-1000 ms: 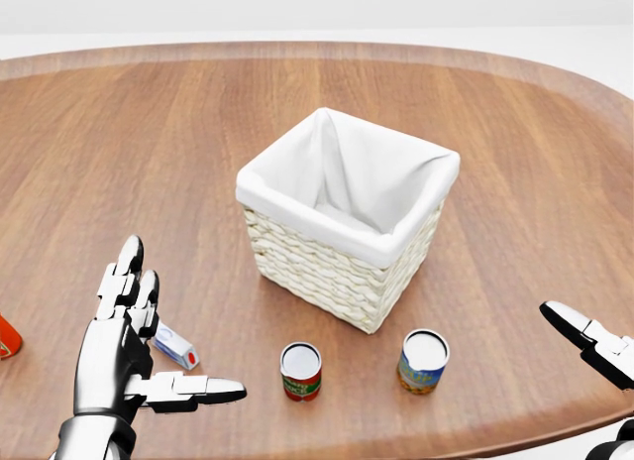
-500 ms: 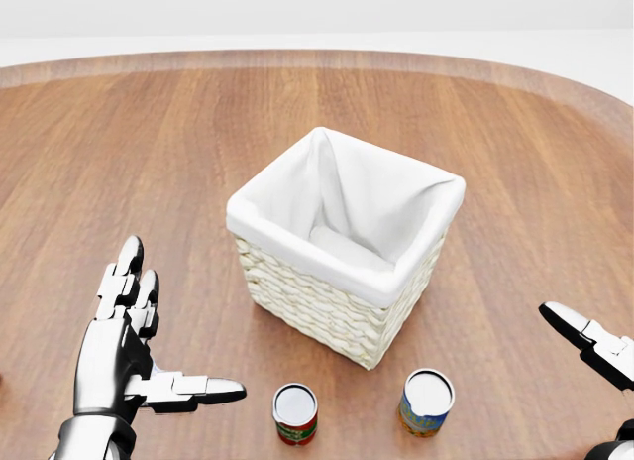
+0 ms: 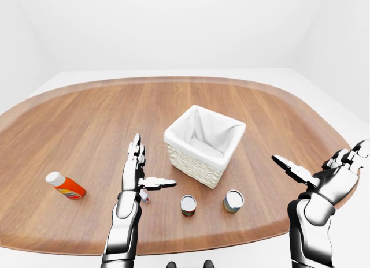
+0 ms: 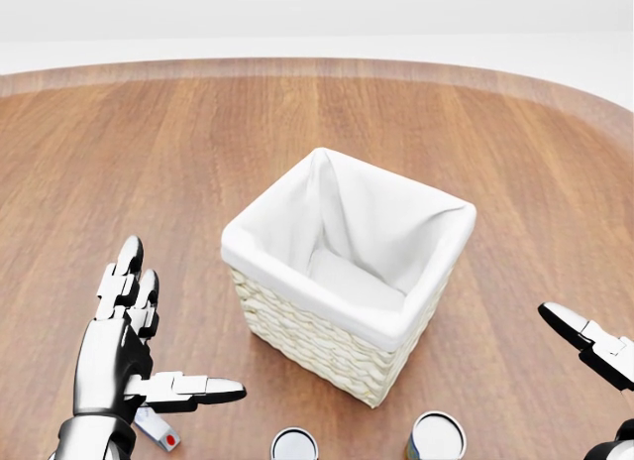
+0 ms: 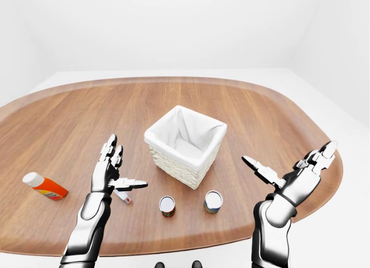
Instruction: Pick up the alphabet soup and the cream cheese box, and put them in the basket.
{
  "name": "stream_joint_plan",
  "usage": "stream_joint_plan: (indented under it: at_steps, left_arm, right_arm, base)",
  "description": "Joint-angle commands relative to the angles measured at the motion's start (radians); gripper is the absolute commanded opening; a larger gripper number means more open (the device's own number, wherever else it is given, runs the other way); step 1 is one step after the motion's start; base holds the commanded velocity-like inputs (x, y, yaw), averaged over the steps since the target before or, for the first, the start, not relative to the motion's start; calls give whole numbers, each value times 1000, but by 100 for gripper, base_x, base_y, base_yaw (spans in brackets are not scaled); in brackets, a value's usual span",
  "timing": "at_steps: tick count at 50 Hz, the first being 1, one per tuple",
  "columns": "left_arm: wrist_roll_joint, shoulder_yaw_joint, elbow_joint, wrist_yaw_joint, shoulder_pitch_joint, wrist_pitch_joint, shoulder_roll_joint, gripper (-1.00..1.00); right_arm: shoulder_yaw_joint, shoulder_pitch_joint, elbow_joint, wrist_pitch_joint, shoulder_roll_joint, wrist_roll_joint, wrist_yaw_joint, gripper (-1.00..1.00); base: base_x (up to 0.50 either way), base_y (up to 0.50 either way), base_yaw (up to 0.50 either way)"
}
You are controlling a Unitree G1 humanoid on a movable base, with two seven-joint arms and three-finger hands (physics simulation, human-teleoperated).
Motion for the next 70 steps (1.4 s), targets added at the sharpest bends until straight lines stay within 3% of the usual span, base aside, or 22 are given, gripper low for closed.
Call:
stream_joint_plan:
  at_steps: [1, 8, 19, 23, 30, 32, 35, 50, 52, 56, 62, 66, 68, 70]
  left_arm:
    - [0, 1, 7, -1, -2, -4, 1, 100]
    - [2, -2, -12, 1, 4, 10, 0, 100]
    - [-1, 2, 13, -1, -4, -9, 1, 100]
    - [0, -1, -2, 0, 0, 3, 0, 100]
    - [0, -1, -5, 1, 1, 5, 0, 100]
    - [-1, 2, 15, -1, -7, -8, 1, 100]
    - [-1, 0, 1, 0, -2, 1, 1, 100]
    - [1, -2, 7, -1, -4, -3, 1, 100]
    - [4, -4, -11, 0, 1, 6, 0, 100]
    - [12, -7, -48, 3, 21, -26, -3, 100]
    - [35, 3, -75, 30, 30, -38, -2, 100]
    - [86, 11, -60, 93, 20, -41, -3, 100]
    - [167, 4, -44, 158, 15, -67, -1, 100]
    - [190, -11, -70, 149, 29, -64, 2, 100]
  right_arm:
    - [0, 3, -12, 0, 1, -3, -2, 100]
    - [-2, -1, 0, 0, 0, -1, -2, 100]
    - [-3, -2, 2, 0, -1, 2, -3, 100]
    - [-2, 0, -4, 0, 0, 2, -3, 100]
    - [-2, -4, 3, 0, -1, 4, -4, 100]
    - [-2, -3, -3, 0, -1, 4, -4, 100]
    - [-2, -5, 7, 0, -1, 3, -4, 100]
    - [-5, -4, -3, 0, -2, 12, -6, 100]
    - [-4, -3, -6, 0, -2, 12, -4, 100]
    - [-4, -2, -9, 0, -1, 13, -5, 100]
    - [-4, -3, 1, 0, -1, 13, -4, 100]
    - [-4, -5, 8, 0, -3, 14, -5, 100]
    - [-4, -1, -7, 0, -2, 15, -4, 100]
    - [-5, -2, -3, 0, -1, 15, -3, 100]
  base:
    - [16, 0, 0]
    - [17, 0, 0]
    - [16, 0, 0]
    - [17, 0, 0]
    - [16, 0, 0]
    - [17, 0, 0]
    - [16, 0, 0]
    - [13, 1, 0]
    - [0, 0, 0]
    - [0, 0, 0]
    - [0, 0, 0]
    - [0, 0, 0]
    - [0, 0, 0]
    - [0, 0, 0]
